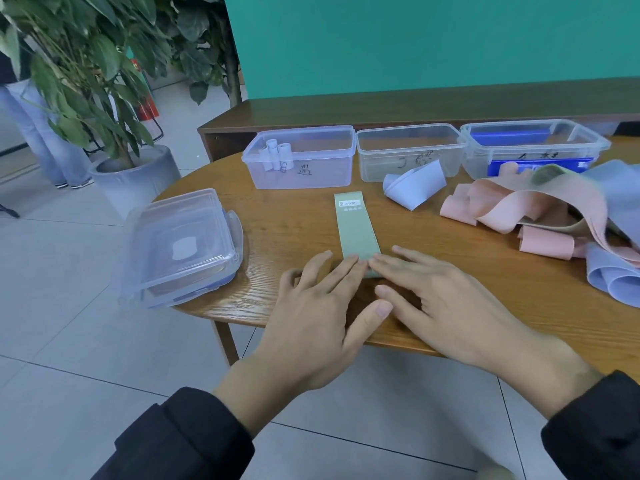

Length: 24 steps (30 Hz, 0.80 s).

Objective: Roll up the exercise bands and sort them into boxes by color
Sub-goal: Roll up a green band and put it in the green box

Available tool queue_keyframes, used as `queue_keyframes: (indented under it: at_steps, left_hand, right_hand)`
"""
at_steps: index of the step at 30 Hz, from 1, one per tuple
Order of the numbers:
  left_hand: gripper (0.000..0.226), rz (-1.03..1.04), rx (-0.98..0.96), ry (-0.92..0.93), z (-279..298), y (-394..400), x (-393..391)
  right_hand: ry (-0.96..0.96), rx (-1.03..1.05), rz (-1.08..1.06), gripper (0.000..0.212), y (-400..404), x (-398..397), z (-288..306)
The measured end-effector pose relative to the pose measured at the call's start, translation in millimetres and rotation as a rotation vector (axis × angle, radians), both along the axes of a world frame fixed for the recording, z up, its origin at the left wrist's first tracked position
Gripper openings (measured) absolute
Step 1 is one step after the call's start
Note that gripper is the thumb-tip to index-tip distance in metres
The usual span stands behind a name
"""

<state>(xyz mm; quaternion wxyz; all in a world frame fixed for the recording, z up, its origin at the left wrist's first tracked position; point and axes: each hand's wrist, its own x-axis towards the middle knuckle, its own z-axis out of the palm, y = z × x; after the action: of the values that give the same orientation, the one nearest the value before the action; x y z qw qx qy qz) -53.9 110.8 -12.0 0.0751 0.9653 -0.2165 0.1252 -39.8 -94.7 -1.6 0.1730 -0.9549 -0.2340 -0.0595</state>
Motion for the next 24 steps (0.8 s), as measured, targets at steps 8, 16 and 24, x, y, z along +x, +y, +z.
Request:
queue_keyframes:
  at_steps: [8,16,24]
  left_hand:
    - [0.089,0.006,-0.074,0.06,5.5,-4.9,9.6]
    - [0.084,0.004,-0.071,-0.068,1.3,-6.0,9.3]
    - [0.083,0.027,-0.084,0.113,7.7,-4.0,21.4]
  right_hand:
    - [0.065,-0.081,-0.021,0.075,5.6,4.9,4.2]
    - [0.071,-0.111,-0.025,0.071,7.2,17.9,6.4]
    - [0.015,-0.04,-0.01,0.058,5.0,17.0,2.9]
